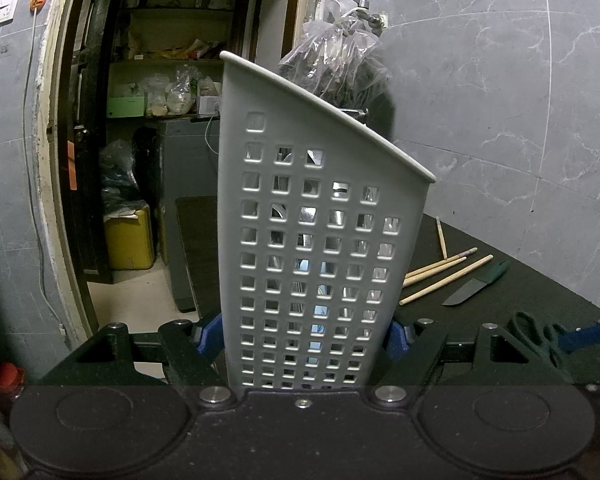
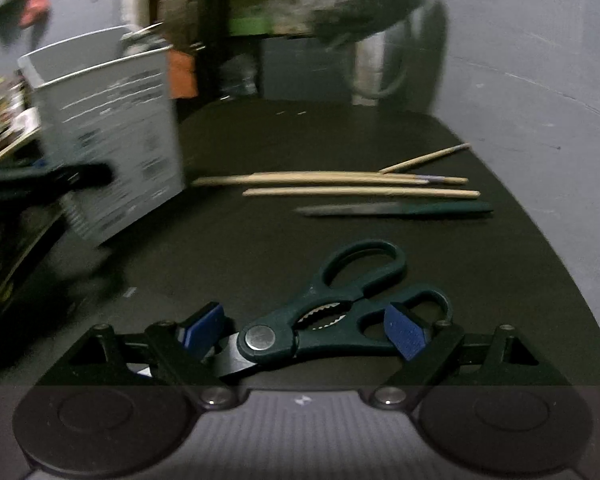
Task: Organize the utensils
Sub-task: 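Grasp the green-handled scissors by the handles with the right tool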
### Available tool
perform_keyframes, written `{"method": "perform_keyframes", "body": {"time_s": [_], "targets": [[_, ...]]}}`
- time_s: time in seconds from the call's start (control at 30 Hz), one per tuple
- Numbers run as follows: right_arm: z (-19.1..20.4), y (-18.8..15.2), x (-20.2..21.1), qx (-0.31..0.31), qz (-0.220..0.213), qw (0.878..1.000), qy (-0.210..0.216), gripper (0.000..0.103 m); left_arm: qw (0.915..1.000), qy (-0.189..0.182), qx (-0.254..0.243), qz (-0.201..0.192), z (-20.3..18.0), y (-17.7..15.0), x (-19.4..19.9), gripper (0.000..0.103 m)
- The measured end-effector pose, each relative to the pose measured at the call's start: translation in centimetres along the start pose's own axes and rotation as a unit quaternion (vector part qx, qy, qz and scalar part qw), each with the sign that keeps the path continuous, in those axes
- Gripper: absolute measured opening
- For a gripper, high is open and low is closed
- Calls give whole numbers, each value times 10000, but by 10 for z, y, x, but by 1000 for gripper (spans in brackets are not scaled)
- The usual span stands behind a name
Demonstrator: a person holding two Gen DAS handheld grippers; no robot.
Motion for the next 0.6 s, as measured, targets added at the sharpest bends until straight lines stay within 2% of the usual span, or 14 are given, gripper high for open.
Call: {"method": "perform_keyframes", "body": {"time_s": [0.07, 0.17, 0.37, 0.43, 0.47, 0.6], "targets": [[0, -3, 7, 46, 107, 9998, 157, 91, 10000, 0, -3, -1, 0, 0, 0, 77], [-7, 2, 14, -273, 55, 9991, 318, 96, 10000, -18, 8, -11, 0, 0, 0, 77], [-35, 15, 8, -1502, 95, 9885, 163, 97, 10000, -31, 9, -25, 0, -2, 0, 77], [-42, 15, 0, -1700, 227, 9852, 11, 94, 10000, -41, 9, -26, 0, -2, 1, 77], [-45, 14, -4, -1761, 287, 9839, -70, 87, 10000, -44, 10, -28, 0, -2, 0, 77], [-48, 17, -11, -1788, 270, 9832, -242, 76, 10000, -49, 10, -34, 0, -2, 0, 77]]}}
Point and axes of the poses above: each gripper's, at about its wrist camera, not at the fingertips, and x roughly against the way its jaws point, z to its left, y to its top, the point moved 9 cm from there along -x, roughly the way its jaws point, and after that the axes turned 6 degrees about -y, right-handed, at the moved point
